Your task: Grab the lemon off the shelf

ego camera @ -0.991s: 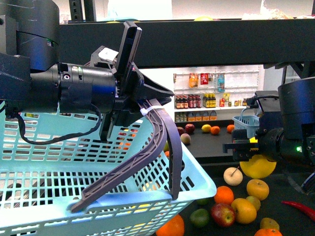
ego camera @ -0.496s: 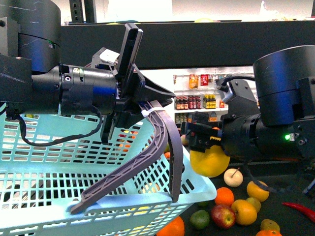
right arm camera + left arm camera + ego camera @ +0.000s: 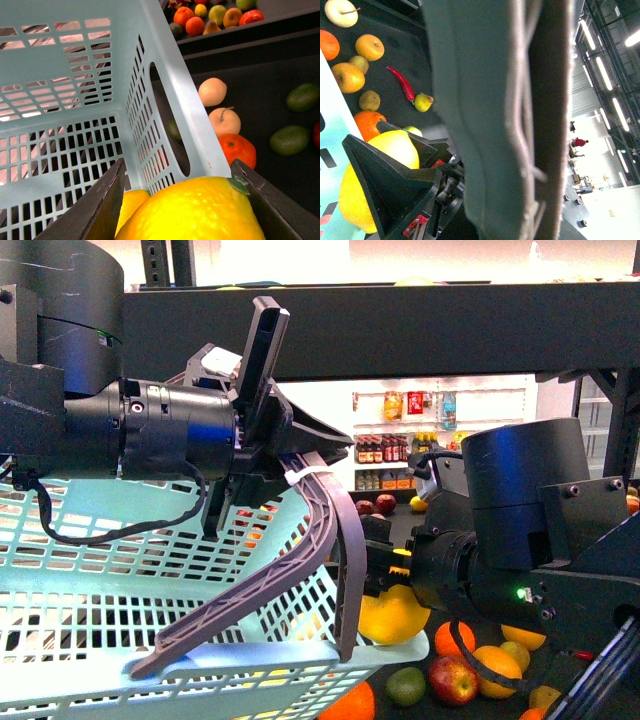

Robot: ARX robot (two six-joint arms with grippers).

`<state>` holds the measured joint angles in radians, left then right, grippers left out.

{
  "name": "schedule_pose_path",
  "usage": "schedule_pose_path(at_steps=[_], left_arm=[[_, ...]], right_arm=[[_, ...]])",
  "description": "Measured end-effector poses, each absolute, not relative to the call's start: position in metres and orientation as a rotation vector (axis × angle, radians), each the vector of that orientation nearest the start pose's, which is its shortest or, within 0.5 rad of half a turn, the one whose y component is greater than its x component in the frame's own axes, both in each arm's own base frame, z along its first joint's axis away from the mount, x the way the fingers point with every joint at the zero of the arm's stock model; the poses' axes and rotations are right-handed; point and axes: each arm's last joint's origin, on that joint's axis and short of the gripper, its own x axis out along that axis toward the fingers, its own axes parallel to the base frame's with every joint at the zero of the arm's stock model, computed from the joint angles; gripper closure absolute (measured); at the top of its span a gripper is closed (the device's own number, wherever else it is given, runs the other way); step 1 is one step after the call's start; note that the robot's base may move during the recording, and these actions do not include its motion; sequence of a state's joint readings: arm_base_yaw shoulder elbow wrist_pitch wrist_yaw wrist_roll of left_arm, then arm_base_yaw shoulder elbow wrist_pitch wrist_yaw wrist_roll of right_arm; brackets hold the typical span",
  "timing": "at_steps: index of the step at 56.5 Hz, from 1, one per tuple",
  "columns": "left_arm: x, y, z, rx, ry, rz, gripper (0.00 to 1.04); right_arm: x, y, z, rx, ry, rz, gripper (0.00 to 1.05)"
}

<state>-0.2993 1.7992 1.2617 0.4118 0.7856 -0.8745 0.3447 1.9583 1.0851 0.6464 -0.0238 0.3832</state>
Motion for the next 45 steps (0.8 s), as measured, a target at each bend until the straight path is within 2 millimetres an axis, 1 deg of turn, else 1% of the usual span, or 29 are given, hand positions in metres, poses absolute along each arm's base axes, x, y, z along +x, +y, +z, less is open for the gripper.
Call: schedule_pose_path(at_steps=[10,22,30,31,34,36,39,41,45], left_arm=[[0.385,-0.14,0.275,-0.817,0.596,-0.957,0.97],[0.384,-0.14,0.275,-0.816,0.597,-0.958,0.97],[0.384,-0.14,0.275,-0.817,0.598,-0.959,0.97],[0.384,-0.14,0.275,-0.817,0.598,-0.959,0.97],[0.384,-0.14,0.275,-0.817,0.598,-0.959,0.97],[0.384,-0.14,0.275,-0.817,0.598,-0.959,0.97],[0.384,-0.14,0.275,-0.817,0.598,-0.959,0.97],[0.384,-0.14,0.275,-0.817,0.597,-0.958,0.97],[0.385,-0.14,0.275,-0.817,0.598,-0.958,0.97]], right_arm=[[0.393,0.145,0.174,0.362,0.284,0.318,0.45],[0.396,0.146,0.174,0.424,0.249,0.264,0.45],[0.396,0.147,0.172,0.434,0.257,0.279,0.45],[0.395,0.148,0.172,0.434,0.257,0.283,0.44],[0.395,0.149,0.172,0.434,0.26,0.291,0.35],[0.395,0.15,0.172,0.434,0.261,0.295,0.31],[0.394,0.152,0.173,0.435,0.261,0.312,0.23],[0.394,0.152,0.173,0.436,0.259,0.314,0.19],[0.394,0.152,0.173,0.437,0.255,0.317,0.09]])
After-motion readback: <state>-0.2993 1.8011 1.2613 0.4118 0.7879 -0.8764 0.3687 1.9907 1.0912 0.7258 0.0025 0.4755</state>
